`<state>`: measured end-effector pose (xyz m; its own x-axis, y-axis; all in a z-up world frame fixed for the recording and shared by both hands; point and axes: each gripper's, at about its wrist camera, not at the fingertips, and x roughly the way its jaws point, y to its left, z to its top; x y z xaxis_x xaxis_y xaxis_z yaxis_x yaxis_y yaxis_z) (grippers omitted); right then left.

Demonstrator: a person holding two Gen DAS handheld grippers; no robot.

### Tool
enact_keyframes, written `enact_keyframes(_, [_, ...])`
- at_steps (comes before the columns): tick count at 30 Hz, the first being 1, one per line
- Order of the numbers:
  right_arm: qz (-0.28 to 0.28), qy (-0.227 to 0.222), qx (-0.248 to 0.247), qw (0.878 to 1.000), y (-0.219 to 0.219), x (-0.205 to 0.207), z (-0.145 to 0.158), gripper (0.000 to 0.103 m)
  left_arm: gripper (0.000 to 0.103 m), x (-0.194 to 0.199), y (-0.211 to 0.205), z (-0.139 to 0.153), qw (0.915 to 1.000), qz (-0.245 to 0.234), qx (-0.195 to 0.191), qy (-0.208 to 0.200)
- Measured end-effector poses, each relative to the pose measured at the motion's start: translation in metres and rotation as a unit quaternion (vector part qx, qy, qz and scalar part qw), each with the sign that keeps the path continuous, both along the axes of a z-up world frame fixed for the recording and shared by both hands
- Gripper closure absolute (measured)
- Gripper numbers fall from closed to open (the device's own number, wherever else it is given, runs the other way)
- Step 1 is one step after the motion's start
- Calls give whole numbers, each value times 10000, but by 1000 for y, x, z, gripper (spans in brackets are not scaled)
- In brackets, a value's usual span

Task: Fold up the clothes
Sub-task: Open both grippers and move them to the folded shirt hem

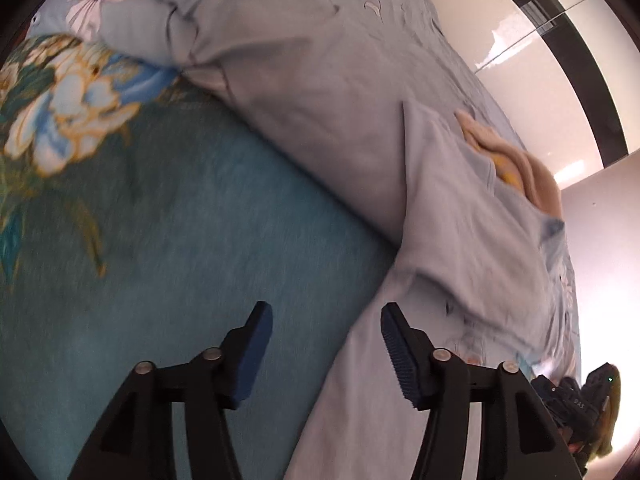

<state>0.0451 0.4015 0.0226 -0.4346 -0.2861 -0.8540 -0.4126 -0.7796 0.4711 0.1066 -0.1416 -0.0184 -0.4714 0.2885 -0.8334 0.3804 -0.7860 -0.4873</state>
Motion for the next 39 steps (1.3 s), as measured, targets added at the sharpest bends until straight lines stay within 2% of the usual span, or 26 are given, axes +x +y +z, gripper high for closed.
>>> enact_keyframes(1, [17, -93, -63, 9999, -4, 9, -2, 66, 28, 8, 3, -1, 9999, -63, -38, -82])
enact_keyframes(4, [17, -279, -244, 9993, -12, 31, -6, 55, 24, 28, 15, -3, 9988, -324, -233, -279])
enact_keyframes(7, [87, -424, -300, 9986, -23, 53, -8, 53, 23, 49, 28, -6, 9964, -625, -303, -491])
enact_keyframes(10, [184, -505, -314, 9981, -34, 71, -9, 40, 22, 69, 41, -8, 9934, -871, -368, -644])
enact_keyframes(13, [357, -447, -325, 9978, -51, 89, -7, 40, 19, 90, 47, -11, 9926, -921, -292, -735])
enact_keyframes(17, [459, -442, -187, 9978, -64, 112, -6, 40, 13, 115, 48, -9, 9946, -865, -74, -570])
enact_keyframes(18, [429, -446, -149, 9980, -66, 117, -6, 40, 3, 118, 47, -10, 9952, -822, 111, -512])
enact_keyframes(19, [399, -449, -113, 9981, -67, 122, -6, 39, 0, 119, 46, -13, 9952, -799, 315, -478])
enact_keyframes(23, [242, -514, -196, 9982, -66, 141, -10, 39, 0, 128, 49, -15, 9953, -843, 369, -288])
enact_keyframes(27, [241, -672, -235, 9972, -70, 153, -17, 39, 0, 130, 53, -12, 9940, -933, 163, -547])
enact_keyframes(30, [163, -726, -570, 9956, -70, 160, -26, 39, 1, 138, 53, -8, 9921, -1064, -33, -670])
enact_keyframes(33, [92, -664, -641, 9957, -70, 164, -27, 39, 2, 152, 51, -8, 9915, -1104, 38, -687])
enact_keyframes(36, [40, -651, -792, 9947, -71, 167, -28, 41, 10, 165, 48, -10, 9906, -1166, 153, -698])
enact_keyframes(39, [96, -699, -1079, 9917, -75, 167, -33, 56, 26, 179, 42, -11, 9913, -1047, 256, -749])
